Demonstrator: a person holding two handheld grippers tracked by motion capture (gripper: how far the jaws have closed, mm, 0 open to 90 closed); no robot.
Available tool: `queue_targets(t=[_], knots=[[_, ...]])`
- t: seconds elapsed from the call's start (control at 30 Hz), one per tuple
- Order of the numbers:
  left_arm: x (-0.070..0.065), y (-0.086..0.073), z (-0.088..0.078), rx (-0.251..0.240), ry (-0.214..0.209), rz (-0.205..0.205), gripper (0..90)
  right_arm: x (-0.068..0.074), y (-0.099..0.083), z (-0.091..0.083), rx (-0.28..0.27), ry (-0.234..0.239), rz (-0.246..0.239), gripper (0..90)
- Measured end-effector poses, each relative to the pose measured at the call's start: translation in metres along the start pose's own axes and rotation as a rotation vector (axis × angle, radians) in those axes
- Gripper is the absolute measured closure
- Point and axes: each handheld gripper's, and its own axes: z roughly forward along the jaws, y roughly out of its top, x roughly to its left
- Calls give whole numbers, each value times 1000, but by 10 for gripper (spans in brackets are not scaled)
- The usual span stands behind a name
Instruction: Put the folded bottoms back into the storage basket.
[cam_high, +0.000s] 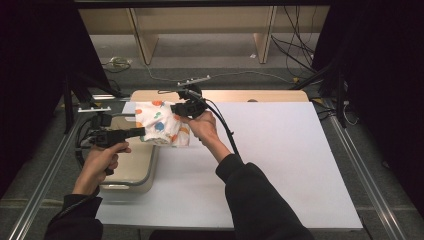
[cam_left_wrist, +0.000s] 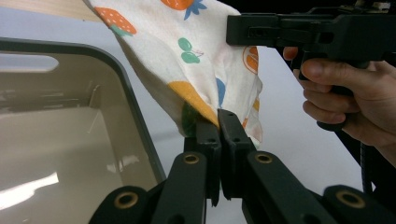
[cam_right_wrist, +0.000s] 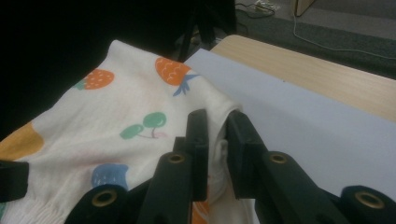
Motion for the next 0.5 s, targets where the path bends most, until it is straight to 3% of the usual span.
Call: queue_targets(t=[0.5], knots=[[12, 2, -18, -25, 10, -22, 882, 18, 10, 10, 3, 11, -21, 804]])
